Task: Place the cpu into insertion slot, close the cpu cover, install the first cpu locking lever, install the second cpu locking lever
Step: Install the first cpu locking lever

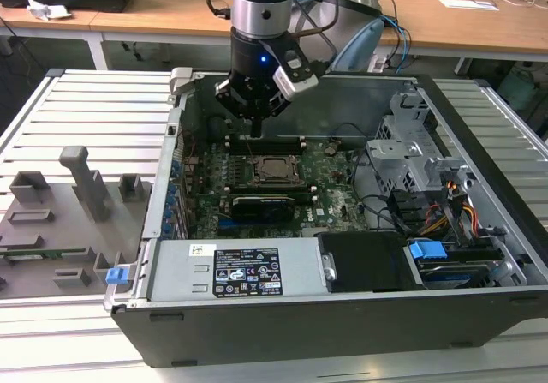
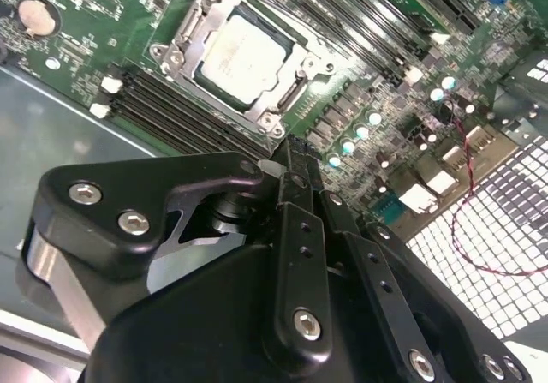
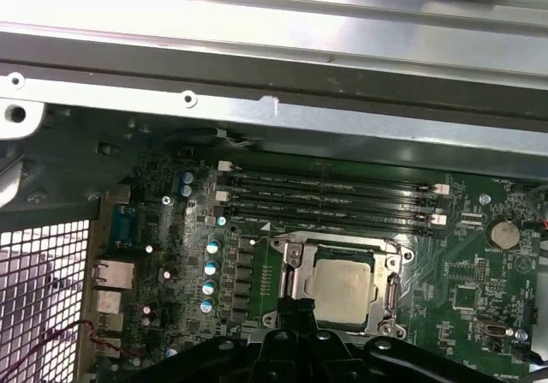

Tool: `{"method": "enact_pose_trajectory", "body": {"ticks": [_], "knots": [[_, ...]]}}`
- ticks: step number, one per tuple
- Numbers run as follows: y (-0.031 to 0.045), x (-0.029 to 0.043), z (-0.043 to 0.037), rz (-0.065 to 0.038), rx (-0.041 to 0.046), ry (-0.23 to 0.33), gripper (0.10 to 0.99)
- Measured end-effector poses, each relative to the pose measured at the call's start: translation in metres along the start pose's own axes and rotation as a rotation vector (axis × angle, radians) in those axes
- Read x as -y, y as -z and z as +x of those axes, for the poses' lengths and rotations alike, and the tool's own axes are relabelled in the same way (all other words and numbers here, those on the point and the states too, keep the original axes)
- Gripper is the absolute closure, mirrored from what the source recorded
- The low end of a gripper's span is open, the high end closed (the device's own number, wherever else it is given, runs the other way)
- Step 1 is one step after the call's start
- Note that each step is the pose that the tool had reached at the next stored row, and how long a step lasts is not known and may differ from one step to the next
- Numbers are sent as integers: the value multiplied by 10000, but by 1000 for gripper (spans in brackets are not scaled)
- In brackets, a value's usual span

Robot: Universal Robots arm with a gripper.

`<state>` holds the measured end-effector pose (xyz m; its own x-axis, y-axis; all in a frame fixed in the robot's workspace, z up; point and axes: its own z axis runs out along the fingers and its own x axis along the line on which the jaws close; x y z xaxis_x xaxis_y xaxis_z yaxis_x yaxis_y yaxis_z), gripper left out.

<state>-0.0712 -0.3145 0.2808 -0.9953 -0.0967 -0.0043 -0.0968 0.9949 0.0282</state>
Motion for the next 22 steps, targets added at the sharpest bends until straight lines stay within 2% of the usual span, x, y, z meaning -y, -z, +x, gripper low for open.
{"method": "enact_pose_trajectory", "body": {"ticks": [16, 22], "knots": [[-40, -5, 66, 1, 27, -7, 980], [-91, -6, 88, 2, 32, -57, 980]]}}
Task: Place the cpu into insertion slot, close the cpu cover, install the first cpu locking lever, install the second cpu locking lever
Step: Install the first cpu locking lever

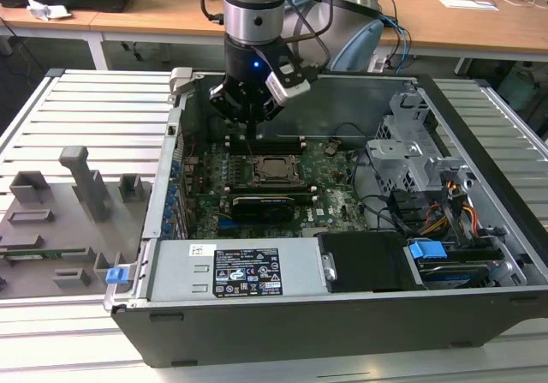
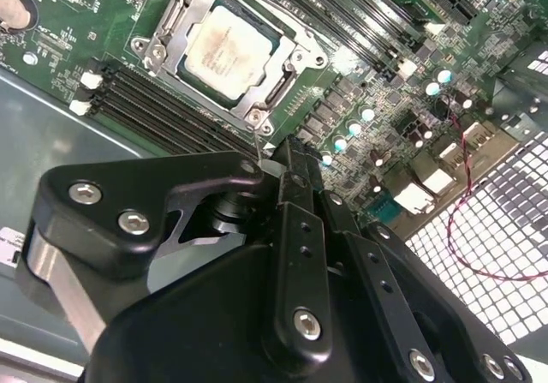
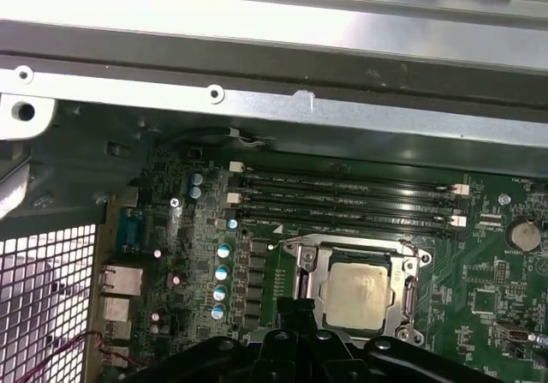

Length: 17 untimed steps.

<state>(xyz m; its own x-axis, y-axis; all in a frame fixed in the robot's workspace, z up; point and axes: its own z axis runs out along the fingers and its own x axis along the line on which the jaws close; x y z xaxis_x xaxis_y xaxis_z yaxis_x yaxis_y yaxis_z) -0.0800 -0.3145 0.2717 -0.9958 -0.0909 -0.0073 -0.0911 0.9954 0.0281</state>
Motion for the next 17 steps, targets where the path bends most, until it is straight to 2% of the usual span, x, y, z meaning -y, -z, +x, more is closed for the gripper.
{"method": "enact_pose_trajectory", "body": {"ticks": [2, 4, 17], "knots": [[-10, 0, 4, 2, -3, 1, 980], [-12, -7, 77, 0, 0, 1, 980], [-12, -16, 177, 0, 0, 1, 980]]}}
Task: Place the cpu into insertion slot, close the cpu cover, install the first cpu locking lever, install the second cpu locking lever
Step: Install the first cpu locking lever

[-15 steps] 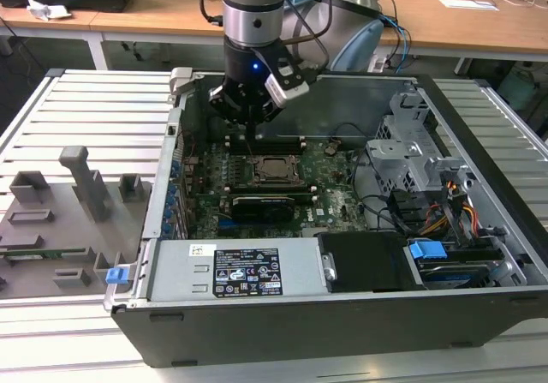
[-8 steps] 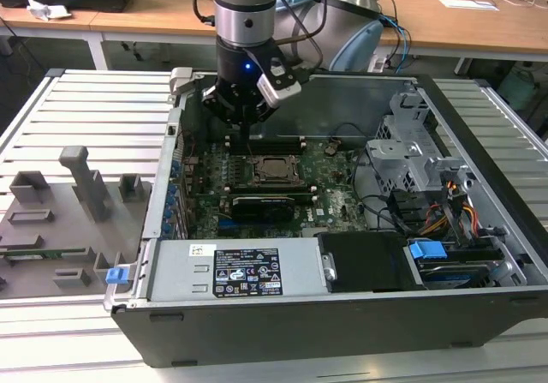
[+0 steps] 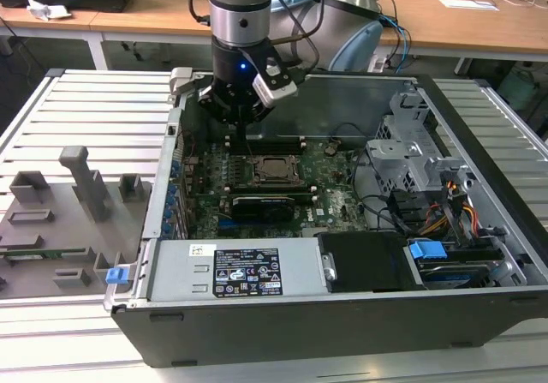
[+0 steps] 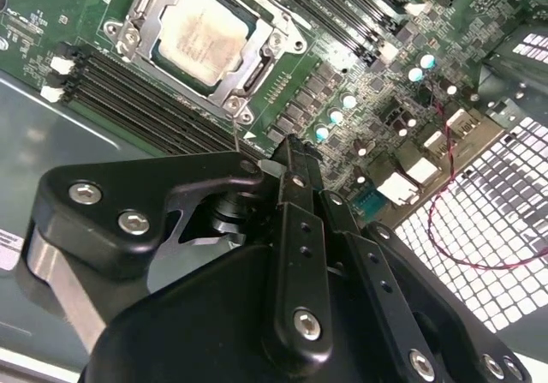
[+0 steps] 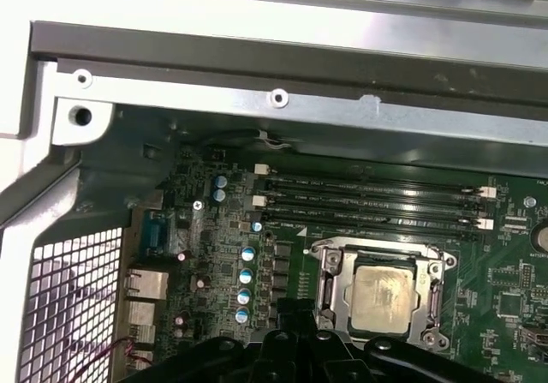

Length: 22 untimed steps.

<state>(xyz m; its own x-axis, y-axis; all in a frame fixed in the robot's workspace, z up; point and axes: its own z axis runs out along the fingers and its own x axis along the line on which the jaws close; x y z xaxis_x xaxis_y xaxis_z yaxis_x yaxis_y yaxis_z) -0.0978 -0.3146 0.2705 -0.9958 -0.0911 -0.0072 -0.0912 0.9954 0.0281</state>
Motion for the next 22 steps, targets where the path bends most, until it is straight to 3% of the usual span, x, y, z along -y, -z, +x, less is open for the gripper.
{"method": "enact_pose_trajectory", "body": {"ticks": [9, 13, 22], "knots": [[-17, -26, 55, 0, 0, 0, 980], [-70, -104, 48, -1, 1, -3, 980], [-93, -213, 38, 0, 0, -3, 980]]}}
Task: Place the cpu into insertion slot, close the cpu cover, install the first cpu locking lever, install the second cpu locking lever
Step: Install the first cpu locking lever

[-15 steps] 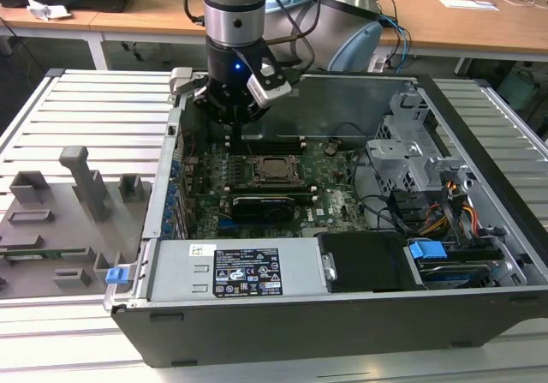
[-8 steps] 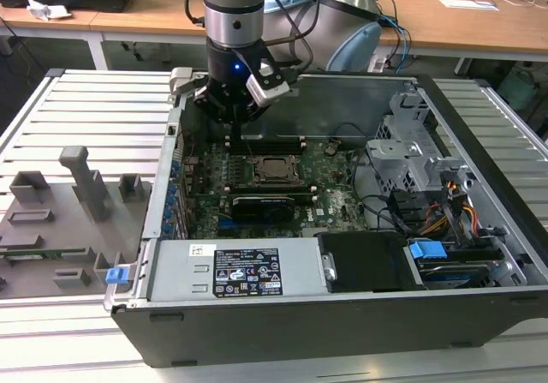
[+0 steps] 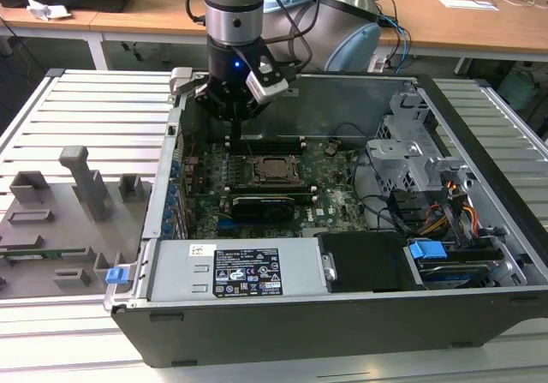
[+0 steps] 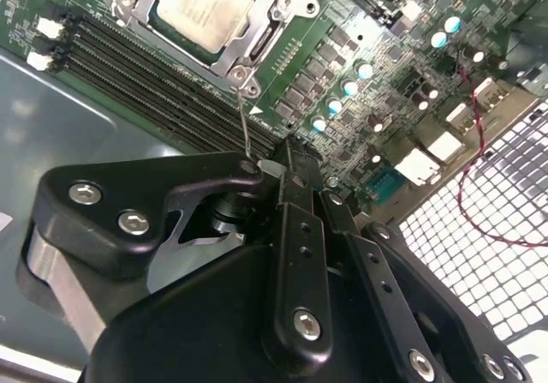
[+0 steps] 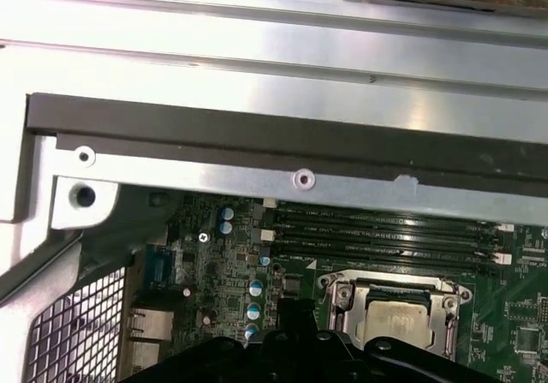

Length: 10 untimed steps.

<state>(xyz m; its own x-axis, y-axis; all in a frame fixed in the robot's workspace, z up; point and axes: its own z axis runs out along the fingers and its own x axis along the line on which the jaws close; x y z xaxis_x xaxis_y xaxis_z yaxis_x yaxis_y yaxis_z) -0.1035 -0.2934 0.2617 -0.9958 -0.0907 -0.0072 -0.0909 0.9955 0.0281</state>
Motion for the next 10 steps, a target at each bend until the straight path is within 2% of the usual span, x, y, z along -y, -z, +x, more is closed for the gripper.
{"method": "enact_pose_trajectory", "body": {"ticks": [10], "knots": [[-22, -26, -8, 1, 0, -2, 980]]}}
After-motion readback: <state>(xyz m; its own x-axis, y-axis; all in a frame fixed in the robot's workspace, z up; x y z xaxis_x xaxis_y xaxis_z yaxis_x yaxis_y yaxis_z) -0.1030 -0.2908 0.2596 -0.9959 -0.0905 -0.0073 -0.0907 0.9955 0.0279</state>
